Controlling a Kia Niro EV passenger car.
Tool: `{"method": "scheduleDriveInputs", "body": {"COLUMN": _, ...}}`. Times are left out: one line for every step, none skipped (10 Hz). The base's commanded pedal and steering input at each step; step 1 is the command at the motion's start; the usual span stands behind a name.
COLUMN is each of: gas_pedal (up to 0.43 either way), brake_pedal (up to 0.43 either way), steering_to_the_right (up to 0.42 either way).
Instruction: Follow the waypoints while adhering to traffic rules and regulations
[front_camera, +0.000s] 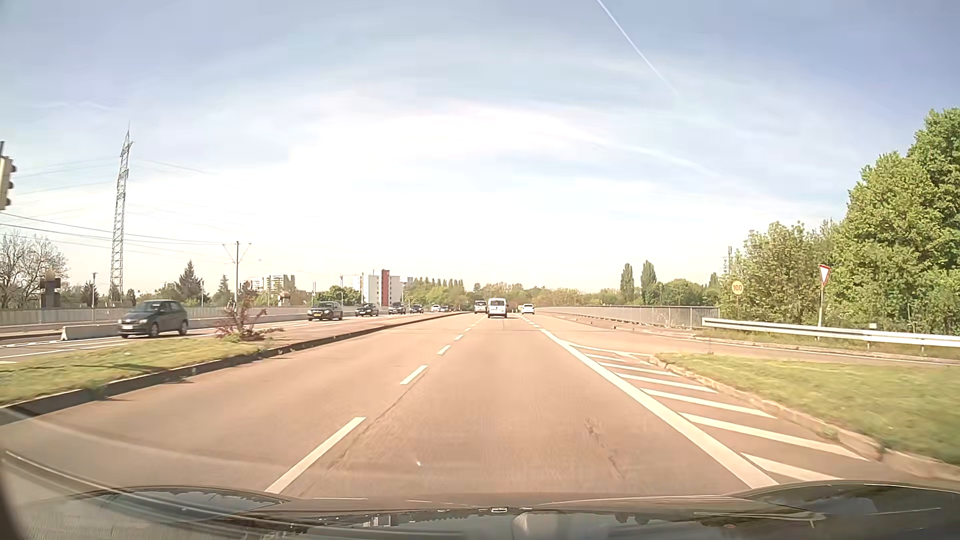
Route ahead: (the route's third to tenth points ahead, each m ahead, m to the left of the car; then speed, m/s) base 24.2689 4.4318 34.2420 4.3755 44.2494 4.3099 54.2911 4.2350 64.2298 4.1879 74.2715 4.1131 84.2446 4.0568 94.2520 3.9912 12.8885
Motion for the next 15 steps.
{"method": "scheduleDriveInputs", "body": {"gas_pedal": 0.059, "brake_pedal": 0.0, "steering_to_the_right": 0.003}}
{"method": "scheduleDriveInputs", "body": {"gas_pedal": 0.059, "brake_pedal": 0.0, "steering_to_the_right": 0.003}}
{"method": "scheduleDriveInputs", "body": {"gas_pedal": 0.059, "brake_pedal": 0.0, "steering_to_the_right": 0.004}}
{"method": "scheduleDriveInputs", "body": {"gas_pedal": 0.059, "brake_pedal": 0.0, "steering_to_the_right": 0.006}}
{"method": "scheduleDriveInputs", "body": {"gas_pedal": 0.059, "brake_pedal": 0.0, "steering_to_the_right": 0.008}}
{"method": "scheduleDriveInputs", "body": {"gas_pedal": 0.059, "brake_pedal": 0.0, "steering_to_the_right": 0.008}}
{"method": "scheduleDriveInputs", "body": {"gas_pedal": 0.059, "brake_pedal": 0.0, "steering_to_the_right": 0.008}}
{"method": "scheduleDriveInputs", "body": {"gas_pedal": 0.059, "brake_pedal": 0.0, "steering_to_the_right": 0.008}}
{"method": "scheduleDriveInputs", "body": {"gas_pedal": 0.059, "brake_pedal": 0.0, "steering_to_the_right": 0.008}}
{"method": "scheduleDriveInputs", "body": {"gas_pedal": 0.059, "brake_pedal": 0.0, "steering_to_the_right": 0.008}}
{"method": "scheduleDriveInputs", "body": {"gas_pedal": 0.059, "brake_pedal": 0.0, "steering_to_the_right": 0.008}}
{"method": "scheduleDriveInputs", "body": {"gas_pedal": 0.059, "brake_pedal": 0.0, "steering_to_the_right": 0.009}}
{"method": "scheduleDriveInputs", "body": {"gas_pedal": 0.059, "brake_pedal": 0.0, "steering_to_the_right": 0.01}}
{"method": "scheduleDriveInputs", "body": {"gas_pedal": 0.059, "brake_pedal": 0.0, "steering_to_the_right": 0.01}}
{"method": "scheduleDriveInputs", "body": {"gas_pedal": 0.059, "brake_pedal": 0.0, "steering_to_the_right": 0.01}}
